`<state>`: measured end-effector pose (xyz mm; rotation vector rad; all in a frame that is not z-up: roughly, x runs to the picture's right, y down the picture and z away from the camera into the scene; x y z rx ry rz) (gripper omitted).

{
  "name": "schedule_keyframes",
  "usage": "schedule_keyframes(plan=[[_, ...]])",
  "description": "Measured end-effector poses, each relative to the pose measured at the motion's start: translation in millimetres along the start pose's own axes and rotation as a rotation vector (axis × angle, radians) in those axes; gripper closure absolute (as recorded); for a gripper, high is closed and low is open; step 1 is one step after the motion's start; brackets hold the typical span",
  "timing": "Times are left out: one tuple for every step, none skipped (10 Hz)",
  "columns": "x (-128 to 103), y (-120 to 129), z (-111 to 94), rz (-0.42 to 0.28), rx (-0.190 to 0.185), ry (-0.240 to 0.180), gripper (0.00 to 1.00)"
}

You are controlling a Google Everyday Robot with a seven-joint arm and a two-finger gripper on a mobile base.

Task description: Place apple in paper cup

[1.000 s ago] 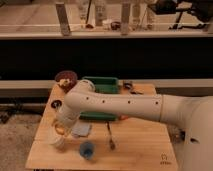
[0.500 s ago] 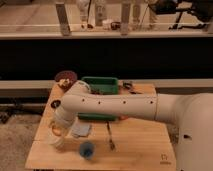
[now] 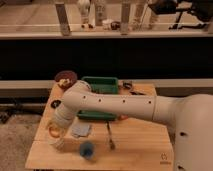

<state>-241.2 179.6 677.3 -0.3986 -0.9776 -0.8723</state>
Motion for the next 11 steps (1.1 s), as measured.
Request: schedule_keyframes(plan=[[-1.1,-0.7,1.5,-0.016,-0.002,-0.017,1.00],[-3.6,-1.9,4.3,-0.030,-0.004,-0.036,1.00],[-5.4,-2.7,6.6,-0.040,-0.007,-0.050,0.96],[-6.4,-3.6,7.3,-0.045,-0.007,-0.058,0.90],[-5.9,-3.2,8.3,-0.045,-0.007,-0.069,0.78],[-5.9,-3.3,9.6,-0.045,-0.006,-0.080,0.68],[-5.9,-3.5,11.6,-0.044,-0.005,-0.092,0.57],[-6.0,-3.8,13.8,-0.044,-0.004,-0.102,0.47],[-5.7,-4.1,15.1,-0.043,-0.002,-0.110,0.37],[-5.4,-3.8,16.4,-0.042,-0.001,-0.119,0.28],[-5.5,-3.8,18.2,-0.043,-0.001,-0.129,0.22]])
